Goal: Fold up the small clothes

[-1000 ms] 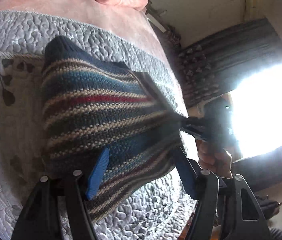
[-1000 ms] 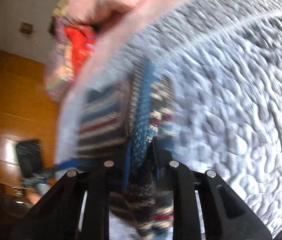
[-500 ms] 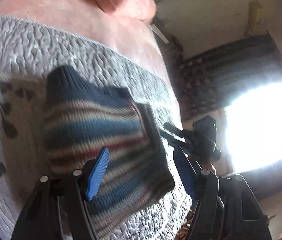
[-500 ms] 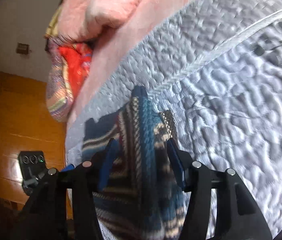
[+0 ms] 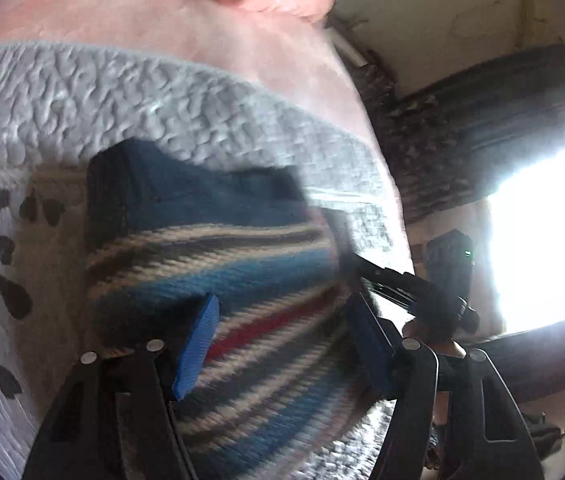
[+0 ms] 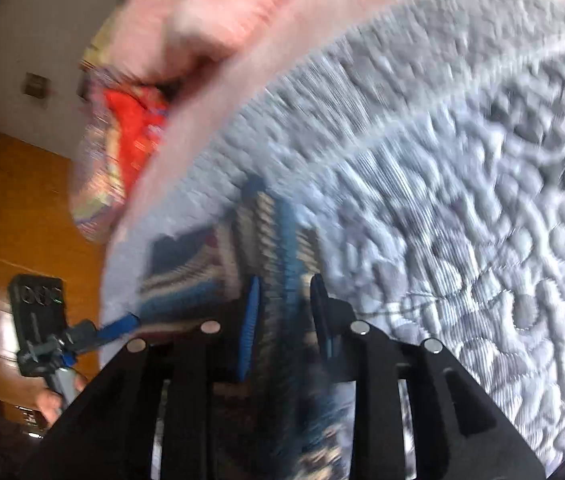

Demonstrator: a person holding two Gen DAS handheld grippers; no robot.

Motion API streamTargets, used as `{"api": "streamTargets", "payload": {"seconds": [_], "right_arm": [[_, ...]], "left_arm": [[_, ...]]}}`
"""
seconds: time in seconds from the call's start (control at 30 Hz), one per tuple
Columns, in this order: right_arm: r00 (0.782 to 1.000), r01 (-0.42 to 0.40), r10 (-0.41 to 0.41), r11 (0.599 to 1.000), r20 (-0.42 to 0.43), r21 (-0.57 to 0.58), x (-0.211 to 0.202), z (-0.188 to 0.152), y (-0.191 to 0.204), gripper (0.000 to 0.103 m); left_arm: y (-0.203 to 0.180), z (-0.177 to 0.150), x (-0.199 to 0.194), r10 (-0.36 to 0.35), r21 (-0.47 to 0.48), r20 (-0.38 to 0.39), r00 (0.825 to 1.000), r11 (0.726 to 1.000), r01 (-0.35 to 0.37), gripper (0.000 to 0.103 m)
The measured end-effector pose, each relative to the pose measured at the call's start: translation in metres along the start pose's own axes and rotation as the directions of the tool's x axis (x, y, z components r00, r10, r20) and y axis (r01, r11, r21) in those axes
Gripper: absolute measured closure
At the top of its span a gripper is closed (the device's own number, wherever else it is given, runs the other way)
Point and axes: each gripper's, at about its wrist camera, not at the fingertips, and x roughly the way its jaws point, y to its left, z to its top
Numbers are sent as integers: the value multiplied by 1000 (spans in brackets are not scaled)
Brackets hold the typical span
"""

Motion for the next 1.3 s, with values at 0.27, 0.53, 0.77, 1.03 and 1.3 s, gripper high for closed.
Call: {"api": "streamTargets", "payload": {"seconds": [0.27,0.53,0.77,1.03,1.3], "right_arm": [[985,18,-24,999,-174,-40,15,-26,-1,103],[988,-93,82,993,-134,-76,-28,-52,17,96],[977,4,-20,997,-212,-75,-2,-85,-3,103],[971,-19,-15,990,-239,-139,-16,-121,21,101],[973,-84,65,993,-221,-79,-47,-116,9,65]], "left_arm": [[22,-26,25,93,3,-96,991,996,-93,50],[-4,-49,-17,6,25,-34,999,1000,-5,50],[13,-84,17,117,75,-111,987,991,-109,65],[9,-108,7,162,85,-107,981,984,-154,56],[0,-130,-22,72,65,-41,997,995,-69,19]]}}
